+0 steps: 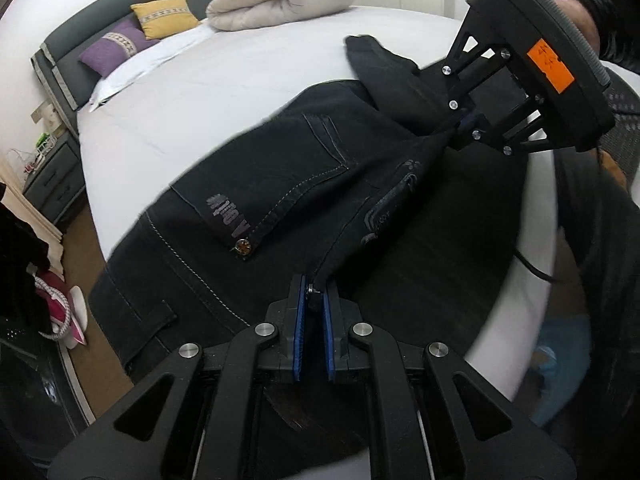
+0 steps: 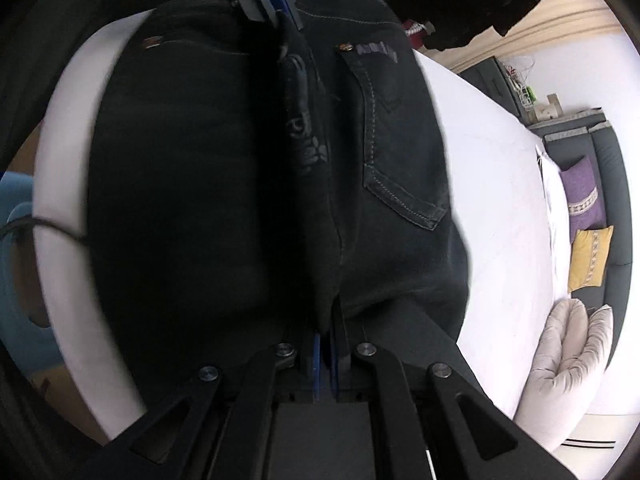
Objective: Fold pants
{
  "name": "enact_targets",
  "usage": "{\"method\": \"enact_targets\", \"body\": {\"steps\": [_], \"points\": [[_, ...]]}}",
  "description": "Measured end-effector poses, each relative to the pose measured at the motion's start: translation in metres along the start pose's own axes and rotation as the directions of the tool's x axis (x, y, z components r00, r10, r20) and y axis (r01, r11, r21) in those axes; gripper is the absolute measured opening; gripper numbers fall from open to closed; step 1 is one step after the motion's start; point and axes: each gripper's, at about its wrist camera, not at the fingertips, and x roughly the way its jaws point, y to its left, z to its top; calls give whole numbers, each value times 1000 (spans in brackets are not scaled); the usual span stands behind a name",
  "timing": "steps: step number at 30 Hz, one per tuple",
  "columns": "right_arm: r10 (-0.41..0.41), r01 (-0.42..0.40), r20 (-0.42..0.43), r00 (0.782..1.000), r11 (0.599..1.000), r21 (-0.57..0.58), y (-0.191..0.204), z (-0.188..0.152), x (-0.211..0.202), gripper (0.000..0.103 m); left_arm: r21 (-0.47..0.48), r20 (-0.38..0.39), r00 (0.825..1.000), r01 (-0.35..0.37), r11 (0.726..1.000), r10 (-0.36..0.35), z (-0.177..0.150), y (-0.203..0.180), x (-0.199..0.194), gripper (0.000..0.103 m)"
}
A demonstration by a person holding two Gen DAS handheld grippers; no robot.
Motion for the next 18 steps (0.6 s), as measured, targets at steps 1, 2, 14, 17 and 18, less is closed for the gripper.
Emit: {"method": "enact_targets", "body": {"steps": [1, 2, 14, 17, 18], "points": [[-11, 11, 2, 1000, 1000, -8, 5, -4, -2, 4, 4, -1, 1000, 6, 1000, -6, -4, -6, -5, 7], [-19, 19, 2, 1000, 1000, -18, 10, -4, -4, 4, 10, -4, 1000, 11, 1000, -11, -9, -14, -9, 7], [-141, 132, -32, 989, 968, -212, 59, -22, -23, 5, 148, -41, 999, 35, 988, -29, -25, -55, -27, 7], [-144, 135, -34, 989, 969, -205, 64, -21, -26, 5, 148, -48, 998, 42, 988, -36, -21, -55, -28, 7], [-148, 138, -35, 988, 970, -202, 67, -23, -28, 5, 147, -50, 998, 41, 988, -34, -17, -53, -29, 7]]}}
